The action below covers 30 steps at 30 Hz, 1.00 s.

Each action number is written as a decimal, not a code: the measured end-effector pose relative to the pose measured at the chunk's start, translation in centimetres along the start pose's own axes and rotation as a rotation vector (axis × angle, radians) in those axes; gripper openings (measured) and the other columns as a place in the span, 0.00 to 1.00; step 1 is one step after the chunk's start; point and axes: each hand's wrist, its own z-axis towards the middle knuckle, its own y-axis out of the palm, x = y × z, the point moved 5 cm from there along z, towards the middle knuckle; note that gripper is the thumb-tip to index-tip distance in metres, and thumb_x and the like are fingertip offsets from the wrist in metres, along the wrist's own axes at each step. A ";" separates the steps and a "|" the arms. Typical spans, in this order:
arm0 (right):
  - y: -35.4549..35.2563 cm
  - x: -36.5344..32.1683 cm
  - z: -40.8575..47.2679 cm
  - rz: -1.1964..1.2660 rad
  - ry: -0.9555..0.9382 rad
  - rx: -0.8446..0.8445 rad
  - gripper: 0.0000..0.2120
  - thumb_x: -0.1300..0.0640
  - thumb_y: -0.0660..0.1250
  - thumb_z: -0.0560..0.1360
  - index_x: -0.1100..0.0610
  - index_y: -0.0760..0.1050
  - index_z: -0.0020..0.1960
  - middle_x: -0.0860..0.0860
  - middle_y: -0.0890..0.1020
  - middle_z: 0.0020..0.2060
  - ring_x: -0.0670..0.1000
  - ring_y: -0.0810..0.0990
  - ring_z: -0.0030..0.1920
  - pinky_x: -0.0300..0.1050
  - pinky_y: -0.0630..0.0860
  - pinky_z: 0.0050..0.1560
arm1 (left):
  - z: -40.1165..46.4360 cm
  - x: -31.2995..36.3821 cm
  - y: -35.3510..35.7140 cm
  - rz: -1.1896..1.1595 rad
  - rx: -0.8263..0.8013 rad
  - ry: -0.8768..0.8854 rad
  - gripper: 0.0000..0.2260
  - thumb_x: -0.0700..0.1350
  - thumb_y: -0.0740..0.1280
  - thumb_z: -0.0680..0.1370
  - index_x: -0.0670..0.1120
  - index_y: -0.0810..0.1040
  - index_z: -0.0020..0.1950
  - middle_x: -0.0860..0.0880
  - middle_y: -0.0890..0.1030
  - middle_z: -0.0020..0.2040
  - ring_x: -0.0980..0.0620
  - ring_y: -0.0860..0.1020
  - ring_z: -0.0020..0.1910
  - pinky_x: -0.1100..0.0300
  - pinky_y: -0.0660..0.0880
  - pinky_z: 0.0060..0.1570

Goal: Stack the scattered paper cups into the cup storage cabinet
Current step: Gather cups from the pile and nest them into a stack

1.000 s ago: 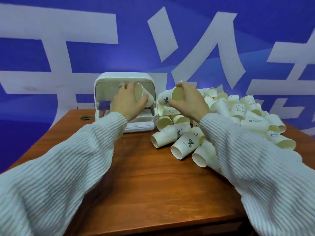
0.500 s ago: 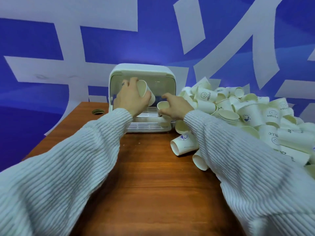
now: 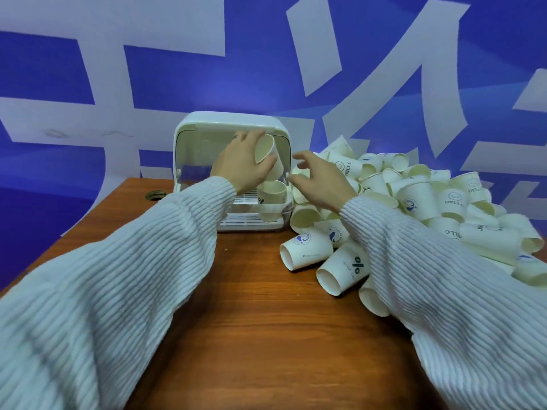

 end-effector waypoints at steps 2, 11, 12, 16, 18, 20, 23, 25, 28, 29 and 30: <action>-0.6 0.9 -0.8 0.024 0.005 0.015 0.26 0.44 0.66 0.80 0.49 0.69 0.76 0.49 0.80 0.67 0.51 0.80 0.56 0.50 0.76 0.60 | 0.2 0.4 1.5 0.053 -0.087 0.006 0.27 0.57 0.63 0.82 0.53 0.65 0.79 0.44 0.70 0.74 0.43 0.74 0.68 0.47 0.72 0.64; -1.9 3.9 -4.6 0.009 0.036 -0.042 0.19 0.49 0.64 0.80 0.48 0.75 0.70 0.46 0.82 0.63 0.47 0.80 0.62 0.53 0.76 0.66 | -1.6 -0.3 8.2 0.318 -0.577 -0.088 0.33 0.67 0.46 0.82 0.53 0.57 0.83 0.51 0.51 0.85 0.44 0.48 0.83 0.33 0.47 0.78; -1.8 3.8 -5.3 -0.003 0.022 -0.092 0.17 0.49 0.64 0.80 0.48 0.77 0.68 0.46 0.83 0.62 0.46 0.80 0.62 0.53 0.76 0.66 | -2.0 -0.2 7.9 0.296 -0.484 -0.100 0.34 0.69 0.47 0.82 0.54 0.54 0.84 0.51 0.48 0.85 0.45 0.44 0.83 0.35 0.43 0.77; -2.1 4.3 -8.8 -0.196 0.011 -0.217 0.18 0.42 0.64 0.79 0.46 0.78 0.66 0.45 0.83 0.60 0.49 0.80 0.61 0.53 0.78 0.62 | -7.2 3.5 5.1 -0.034 0.108 0.133 0.26 0.60 0.56 0.81 0.47 0.75 0.72 0.45 0.75 0.71 0.43 0.70 0.71 0.45 0.67 0.69; -2.5 5.1 -10.3 -0.317 0.055 -0.174 0.20 0.38 0.63 0.77 0.46 0.78 0.65 0.45 0.83 0.57 0.51 0.80 0.58 0.51 0.78 0.55 | -10.6 4.9 5.9 -0.164 0.120 0.211 0.20 0.54 0.61 0.80 0.45 0.78 0.66 0.46 0.79 0.63 0.45 0.75 0.62 0.47 0.72 0.62; -2.1 5.8 -11.5 -0.356 0.123 -0.171 0.20 0.37 0.63 0.77 0.45 0.77 0.63 0.46 0.83 0.56 0.54 0.81 0.57 0.49 0.75 0.49 | -12.9 5.0 8.0 -0.143 0.051 0.207 0.21 0.52 0.64 0.78 0.45 0.76 0.69 0.45 0.78 0.64 0.44 0.74 0.63 0.46 0.71 0.63; -1.2 6.4 -12.5 -0.371 0.180 -0.230 0.20 0.41 0.62 0.78 0.44 0.75 0.68 0.49 0.82 0.61 0.57 0.79 0.61 0.49 0.69 0.47 | -13.7 4.3 10.4 -0.053 -0.090 0.154 0.28 0.56 0.64 0.77 0.47 0.70 0.76 0.45 0.73 0.72 0.41 0.71 0.68 0.46 0.70 0.66; -1.4 6.4 -12.7 -0.323 0.198 -0.226 0.19 0.46 0.61 0.79 0.43 0.74 0.69 0.49 0.82 0.61 0.56 0.79 0.61 0.49 0.69 0.47 | -13.8 3.9 11.1 -0.010 -0.169 0.128 0.30 0.60 0.64 0.77 0.49 0.68 0.76 0.46 0.74 0.71 0.42 0.73 0.66 0.47 0.71 0.63; -2.1 5.9 -12.0 -0.141 0.206 -0.203 0.17 0.54 0.63 0.78 0.45 0.78 0.65 0.48 0.82 0.56 0.54 0.80 0.57 0.51 0.76 0.52 | -13.9 3.4 11.1 -0.035 -0.226 0.064 0.28 0.62 0.66 0.77 0.53 0.69 0.75 0.49 0.79 0.64 0.45 0.77 0.60 0.47 0.74 0.58; -2.4 5.5 -11.7 -0.065 0.197 -0.173 0.16 0.55 0.63 0.78 0.46 0.80 0.63 0.48 0.82 0.53 0.53 0.80 0.54 0.52 0.78 0.53 | -14.0 3.1 10.8 -0.082 -0.209 0.013 0.27 0.62 0.67 0.77 0.53 0.70 0.74 0.51 0.79 0.62 0.47 0.78 0.59 0.48 0.75 0.57; -2.8 5.1 -11.4 0.007 0.184 -0.120 0.15 0.56 0.64 0.76 0.46 0.81 0.60 0.48 0.82 0.48 0.52 0.81 0.50 0.53 0.79 0.53 | -14.1 2.9 10.2 -0.145 -0.162 -0.055 0.26 0.61 0.68 0.77 0.54 0.71 0.72 0.52 0.80 0.61 0.49 0.78 0.57 0.50 0.75 0.56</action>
